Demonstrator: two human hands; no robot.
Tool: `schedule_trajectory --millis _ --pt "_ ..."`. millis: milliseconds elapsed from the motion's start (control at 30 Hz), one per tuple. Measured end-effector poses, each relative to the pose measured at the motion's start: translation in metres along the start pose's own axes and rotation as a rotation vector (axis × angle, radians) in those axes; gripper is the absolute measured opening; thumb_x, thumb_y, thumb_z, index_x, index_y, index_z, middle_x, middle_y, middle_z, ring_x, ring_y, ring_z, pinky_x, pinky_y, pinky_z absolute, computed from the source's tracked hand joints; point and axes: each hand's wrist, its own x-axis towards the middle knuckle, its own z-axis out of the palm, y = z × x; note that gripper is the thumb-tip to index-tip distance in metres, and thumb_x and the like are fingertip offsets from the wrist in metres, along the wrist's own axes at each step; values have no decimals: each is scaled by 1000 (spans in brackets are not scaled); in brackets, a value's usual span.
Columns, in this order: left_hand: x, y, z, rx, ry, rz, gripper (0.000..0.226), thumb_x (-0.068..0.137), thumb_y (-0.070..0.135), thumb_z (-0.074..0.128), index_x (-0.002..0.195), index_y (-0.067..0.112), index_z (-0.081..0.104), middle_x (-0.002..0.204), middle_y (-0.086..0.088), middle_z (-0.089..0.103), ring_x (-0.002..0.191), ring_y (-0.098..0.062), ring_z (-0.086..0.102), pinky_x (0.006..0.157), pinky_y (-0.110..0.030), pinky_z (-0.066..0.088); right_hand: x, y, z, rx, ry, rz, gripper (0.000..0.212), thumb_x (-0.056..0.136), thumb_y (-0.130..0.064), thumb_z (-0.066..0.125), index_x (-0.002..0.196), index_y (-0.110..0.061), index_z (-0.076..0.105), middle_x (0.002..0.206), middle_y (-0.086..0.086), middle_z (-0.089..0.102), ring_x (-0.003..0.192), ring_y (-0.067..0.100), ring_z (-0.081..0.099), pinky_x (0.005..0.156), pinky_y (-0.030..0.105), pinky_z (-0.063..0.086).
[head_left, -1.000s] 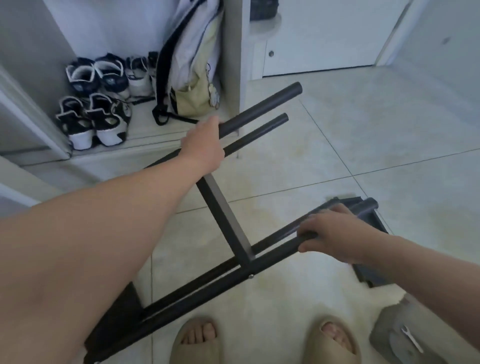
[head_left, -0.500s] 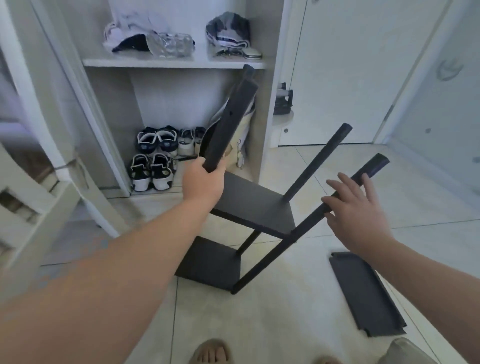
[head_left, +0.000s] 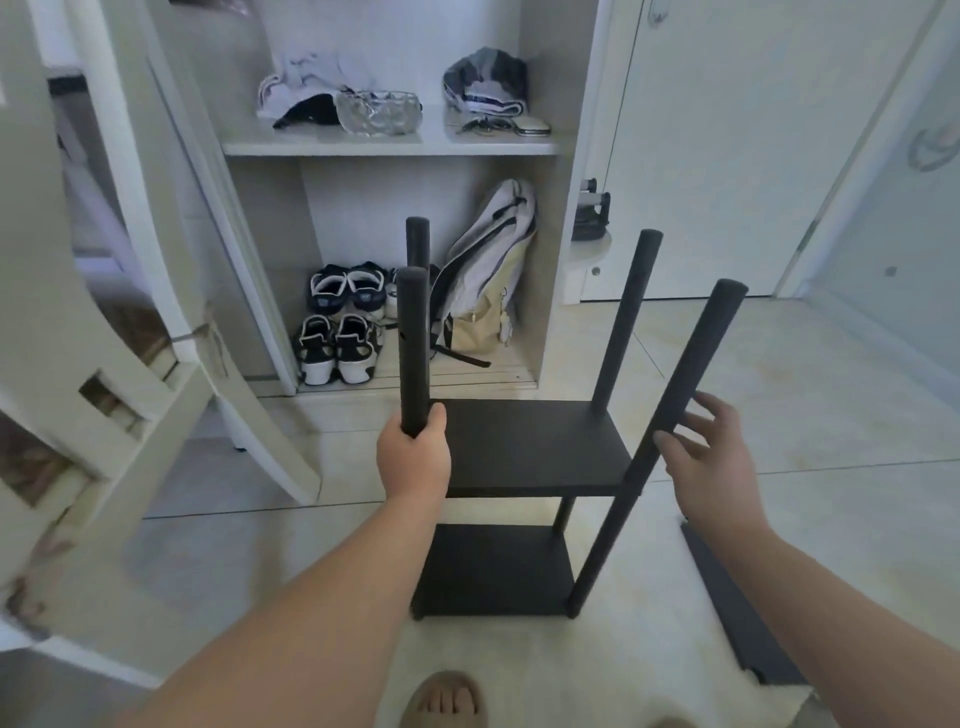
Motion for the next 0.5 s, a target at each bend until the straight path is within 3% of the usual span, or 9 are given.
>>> schedule_trajectory --millis 167,267,367,500 --pt "5 -12 -16 11 -5 -52 14 97 36 63 102 24 58 89 6 60 83 -9 56 66 -22 38 7 0 19 -8 -13 47 31 101 -13 57 121 -36 51 110 -19 63 103 17 68 89 47 59" --pt "8 -14 -25 75 -12 -61 21 97 41 61 108 24 56 94 9 60 84 -6 54 71 -24 39 6 -1 28 -46 -7 32 29 101 -13 54 118 -36 49 107 -22 61 100 15 67 77 36 59" --pt "7 -16 -30 179 -37 -70 23 97 46 59 107 27 51 90 14 55 78 -2 49 67 -22 37 3 0 30 -115 -4 17 27 103 -12 50 121 -32 48 105 -20 59 96 11 64 65 20 47" --pt "2 -21 -37 239 -53 -108 25 96 47 60 108 27 51 90 15 54 76 -3 48 72 -28 39 -2 2 30 -160 1 39 23 104 -10 47 117 -29 46 106 -15 56 89 2 59 61 17 41"
